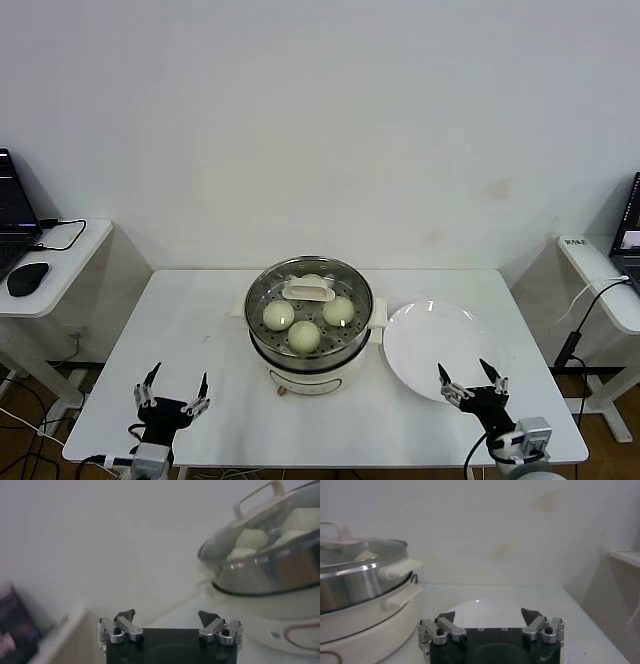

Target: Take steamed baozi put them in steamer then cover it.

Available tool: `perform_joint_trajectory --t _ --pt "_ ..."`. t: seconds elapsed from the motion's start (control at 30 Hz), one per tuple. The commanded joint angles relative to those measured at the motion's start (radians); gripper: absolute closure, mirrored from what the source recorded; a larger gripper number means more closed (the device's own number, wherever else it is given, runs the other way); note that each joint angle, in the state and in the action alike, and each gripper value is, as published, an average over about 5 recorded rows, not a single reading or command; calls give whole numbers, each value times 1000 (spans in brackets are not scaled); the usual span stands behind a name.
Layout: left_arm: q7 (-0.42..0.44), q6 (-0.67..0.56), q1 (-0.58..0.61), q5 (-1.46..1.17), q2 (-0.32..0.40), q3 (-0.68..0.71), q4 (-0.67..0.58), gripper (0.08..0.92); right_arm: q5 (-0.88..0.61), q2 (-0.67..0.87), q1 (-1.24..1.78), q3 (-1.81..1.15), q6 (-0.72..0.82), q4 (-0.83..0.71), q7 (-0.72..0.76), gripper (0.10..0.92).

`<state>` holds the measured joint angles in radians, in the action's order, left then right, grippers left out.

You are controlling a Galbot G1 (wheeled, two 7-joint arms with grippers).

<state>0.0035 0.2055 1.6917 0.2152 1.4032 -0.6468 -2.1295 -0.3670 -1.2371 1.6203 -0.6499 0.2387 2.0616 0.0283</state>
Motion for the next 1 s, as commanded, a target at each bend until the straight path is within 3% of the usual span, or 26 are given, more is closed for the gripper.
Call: perform_joint_trajectory --t 0.03,1.0 --pt "-22 -19 106 -119 36 -42 -24 177 -10 6 2 37 18 0 -14 203" --pt "16 -51 139 -129 29 -55 -93 177 50 -15 25 11 4 26 6 203"
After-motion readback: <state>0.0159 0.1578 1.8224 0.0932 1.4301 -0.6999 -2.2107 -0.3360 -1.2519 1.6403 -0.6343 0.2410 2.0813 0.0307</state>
